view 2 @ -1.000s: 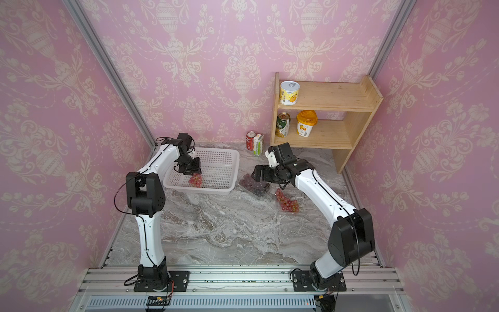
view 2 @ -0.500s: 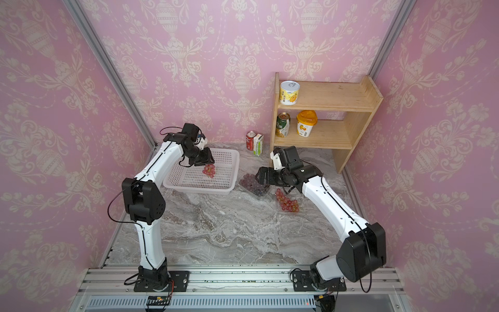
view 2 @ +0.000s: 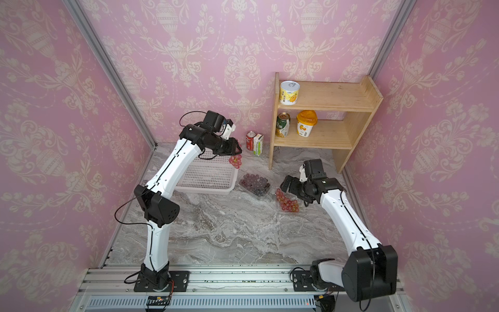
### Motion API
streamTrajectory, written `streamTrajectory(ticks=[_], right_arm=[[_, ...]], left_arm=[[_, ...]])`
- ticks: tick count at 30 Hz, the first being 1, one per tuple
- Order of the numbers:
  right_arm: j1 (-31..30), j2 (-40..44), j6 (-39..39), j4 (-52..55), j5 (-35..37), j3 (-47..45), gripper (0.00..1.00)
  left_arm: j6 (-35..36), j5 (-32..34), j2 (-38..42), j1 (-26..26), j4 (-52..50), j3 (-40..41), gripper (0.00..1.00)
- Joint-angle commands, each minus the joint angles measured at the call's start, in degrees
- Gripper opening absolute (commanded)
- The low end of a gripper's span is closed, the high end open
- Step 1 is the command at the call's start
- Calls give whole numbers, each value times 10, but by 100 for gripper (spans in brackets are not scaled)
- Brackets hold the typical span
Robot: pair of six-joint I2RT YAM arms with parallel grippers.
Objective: Pack grapes into containers
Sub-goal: Place the grape into the packing box.
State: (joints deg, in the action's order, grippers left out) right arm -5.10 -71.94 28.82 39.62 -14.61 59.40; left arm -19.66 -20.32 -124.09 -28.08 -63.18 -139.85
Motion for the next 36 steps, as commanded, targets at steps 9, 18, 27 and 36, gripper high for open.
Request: streamTrajectory(ticks=[9,18,27,36], right_arm=[[76,75,24,39,-2,-48,100],[147,143,27,50,-22,-81,100],[169,167,16,58,-26,-107,100],[187,183,12,48,-41,-133,100]], left_arm=[[-44,-11,-80,-120,10,-72,42],[-69,-26,-130,-167,93,-59,42],[-109,-54,-200,-205,176,-71,42],[-149,-78,-239,-243,229,-73,42]])
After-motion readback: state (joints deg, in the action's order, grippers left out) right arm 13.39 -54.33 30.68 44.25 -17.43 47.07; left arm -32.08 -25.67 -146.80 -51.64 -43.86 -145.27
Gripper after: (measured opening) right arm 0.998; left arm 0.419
